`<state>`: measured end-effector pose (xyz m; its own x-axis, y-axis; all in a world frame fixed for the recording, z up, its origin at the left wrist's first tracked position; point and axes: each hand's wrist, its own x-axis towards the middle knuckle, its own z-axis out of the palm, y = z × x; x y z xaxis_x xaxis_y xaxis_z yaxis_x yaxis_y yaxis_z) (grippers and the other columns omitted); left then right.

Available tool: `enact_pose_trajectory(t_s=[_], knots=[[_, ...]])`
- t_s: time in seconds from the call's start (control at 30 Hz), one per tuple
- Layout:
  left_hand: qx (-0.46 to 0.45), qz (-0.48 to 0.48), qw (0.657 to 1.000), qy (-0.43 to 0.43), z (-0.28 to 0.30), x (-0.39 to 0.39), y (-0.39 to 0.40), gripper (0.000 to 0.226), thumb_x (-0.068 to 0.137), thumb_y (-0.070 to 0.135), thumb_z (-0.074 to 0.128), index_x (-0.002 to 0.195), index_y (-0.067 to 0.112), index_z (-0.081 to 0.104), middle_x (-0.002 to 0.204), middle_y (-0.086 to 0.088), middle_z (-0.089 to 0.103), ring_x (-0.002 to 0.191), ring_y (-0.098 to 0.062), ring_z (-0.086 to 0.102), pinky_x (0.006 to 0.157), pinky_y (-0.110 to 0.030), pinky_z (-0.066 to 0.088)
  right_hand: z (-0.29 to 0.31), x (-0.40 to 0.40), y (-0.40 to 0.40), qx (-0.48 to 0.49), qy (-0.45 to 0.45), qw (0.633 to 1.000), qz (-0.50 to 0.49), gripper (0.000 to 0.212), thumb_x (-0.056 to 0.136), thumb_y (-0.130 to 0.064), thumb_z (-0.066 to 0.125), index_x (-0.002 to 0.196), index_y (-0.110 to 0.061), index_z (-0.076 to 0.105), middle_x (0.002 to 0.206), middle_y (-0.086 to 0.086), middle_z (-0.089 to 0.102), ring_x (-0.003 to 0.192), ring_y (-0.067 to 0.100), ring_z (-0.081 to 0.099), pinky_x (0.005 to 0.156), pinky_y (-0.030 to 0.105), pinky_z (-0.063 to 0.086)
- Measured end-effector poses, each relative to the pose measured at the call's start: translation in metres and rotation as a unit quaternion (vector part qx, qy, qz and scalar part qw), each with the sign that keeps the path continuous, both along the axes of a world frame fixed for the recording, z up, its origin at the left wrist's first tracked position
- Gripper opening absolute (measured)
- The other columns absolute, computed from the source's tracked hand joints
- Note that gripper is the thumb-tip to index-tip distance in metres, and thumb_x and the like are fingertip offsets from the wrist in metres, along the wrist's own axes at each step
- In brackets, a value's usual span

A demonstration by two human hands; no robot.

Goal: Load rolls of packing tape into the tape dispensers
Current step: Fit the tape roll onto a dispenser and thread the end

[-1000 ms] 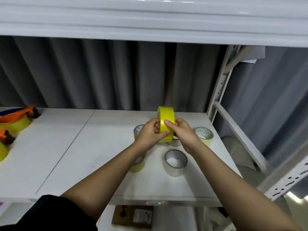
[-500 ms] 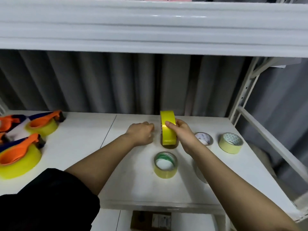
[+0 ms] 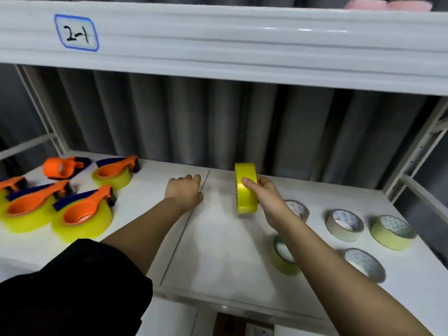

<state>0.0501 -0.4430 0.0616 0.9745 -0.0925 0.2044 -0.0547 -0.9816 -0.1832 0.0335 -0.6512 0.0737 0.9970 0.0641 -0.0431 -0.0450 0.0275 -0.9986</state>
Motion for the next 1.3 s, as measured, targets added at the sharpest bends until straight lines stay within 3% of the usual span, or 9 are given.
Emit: enact_pose_trajectory(t_s=[0.17, 0.3, 0.53, 0.73, 0.87, 1.0, 1.1, 1.2, 1.3], knots=[[-0.011, -0.001, 1.0, -0.004, -0.001, 0.007, 0.079, 0.032, 0.097, 0.035, 0.04, 0.12, 0.013, 0.046, 0.108, -0.009, 0.061, 0.092, -0.027, 0.059, 0.068, -0.03, 0.036, -0.001, 0.006, 0.078, -0.003, -0.002, 1.0, -0.009, 0.033, 0.092, -0.021, 0.062, 0.12, -0.004, 0.058, 0.096, 0.002, 0.065, 0.077, 0.01, 0.061, 0.056, 0.012, 0.048], [0.028, -0.027, 0.999, 0.006, -0.004, 0.017, 0.156, 0.034, 0.095, 0.033, 0.041, 0.12, 0.01, 0.046, 0.113, -0.01, 0.06, 0.097, -0.03, 0.06, 0.064, -0.03, 0.032, -0.003, 0.01, 0.157, 0.0, 0.002, 0.999, -0.049, 0.031, 0.092, -0.022, 0.062, 0.119, -0.008, 0.058, 0.103, 0.006, 0.065, 0.085, 0.015, 0.061, 0.068, 0.022, 0.048], [0.026, -0.069, 0.997, -0.001, 0.006, 0.031, 0.245, 0.033, 0.094, 0.034, 0.042, 0.117, 0.011, 0.048, 0.11, -0.008, 0.06, 0.093, -0.026, 0.06, 0.047, -0.024, 0.021, 0.002, 0.012, 0.252, 0.017, 0.022, 0.997, -0.077, 0.041, 0.09, -0.022, 0.064, 0.126, -0.005, 0.056, 0.107, 0.008, 0.065, 0.089, 0.018, 0.062, 0.072, 0.025, 0.049], [0.008, -0.077, 0.997, 0.001, -0.003, 0.04, 0.282, 0.036, 0.093, 0.038, 0.042, 0.12, 0.016, 0.052, 0.106, -0.004, 0.062, 0.09, -0.023, 0.061, 0.06, -0.029, 0.043, 0.0, 0.011, 0.295, -0.001, 0.036, 0.997, -0.073, 0.037, 0.095, -0.024, 0.058, 0.129, -0.008, 0.053, 0.114, 0.007, 0.062, 0.095, 0.019, 0.058, 0.067, 0.021, 0.045], [-0.011, -0.076, 0.997, -0.014, -0.007, 0.033, 0.293, 0.036, 0.091, 0.035, 0.045, 0.118, 0.013, 0.053, 0.099, -0.004, 0.062, 0.085, -0.022, 0.06, 0.064, -0.03, 0.048, -0.001, 0.013, 0.312, -0.018, 0.038, 0.997, -0.059, 0.038, 0.098, -0.024, 0.053, 0.133, -0.009, 0.048, 0.119, 0.007, 0.057, 0.102, 0.022, 0.053, 0.081, 0.029, 0.041], [-0.045, -0.05, 0.998, -0.012, -0.006, 0.02, 0.306, 0.059, 0.092, 0.033, 0.051, 0.145, 0.015, 0.032, 0.113, -0.004, 0.059, 0.098, -0.024, 0.058, 0.069, -0.025, 0.037, -0.007, 0.017, 0.325, -0.026, 0.044, 0.998, -0.042, 0.041, 0.099, -0.024, 0.051, 0.136, -0.008, 0.045, 0.119, 0.006, 0.056, 0.103, 0.023, 0.053, 0.084, 0.032, 0.04], [-0.042, -0.005, 0.999, 0.012, -0.001, 0.021, 0.326, 0.039, 0.093, 0.034, 0.046, 0.127, 0.015, 0.048, 0.104, -0.005, 0.063, 0.092, -0.024, 0.059, 0.068, -0.03, 0.035, -0.004, 0.023, 0.34, -0.019, 0.047, 0.998, -0.026, 0.043, 0.099, -0.025, 0.05, 0.138, -0.009, 0.042, 0.123, 0.007, 0.055, 0.104, 0.023, 0.052, 0.085, 0.033, 0.04], [0.024, -0.007, 0.999, 0.028, -0.001, 0.022, 0.354, 0.031, 0.094, 0.033, 0.042, 0.115, 0.012, 0.052, 0.105, -0.006, 0.063, 0.094, -0.026, 0.061, 0.066, -0.031, 0.031, -0.001, 0.029, 0.358, -0.023, 0.039, 0.999, -0.023, 0.043, 0.099, -0.025, 0.05, 0.139, -0.008, 0.042, 0.128, 0.009, 0.055, 0.105, 0.022, 0.052, 0.087, 0.032, 0.04], [0.034, 0.0, 0.999, 0.018, 0.004, 0.029, 0.388, 0.033, 0.095, 0.033, 0.04, 0.117, 0.011, 0.049, 0.109, -0.008, 0.062, 0.096, -0.026, 0.061, 0.064, -0.03, 0.035, 0.005, 0.036, 0.381, -0.02, 0.032, 0.999, -0.021, 0.032, 0.1, -0.021, 0.049, 0.129, -0.008, 0.049, 0.108, 0.005, 0.06, 0.088, 0.016, 0.057, 0.069, 0.025, 0.045]])
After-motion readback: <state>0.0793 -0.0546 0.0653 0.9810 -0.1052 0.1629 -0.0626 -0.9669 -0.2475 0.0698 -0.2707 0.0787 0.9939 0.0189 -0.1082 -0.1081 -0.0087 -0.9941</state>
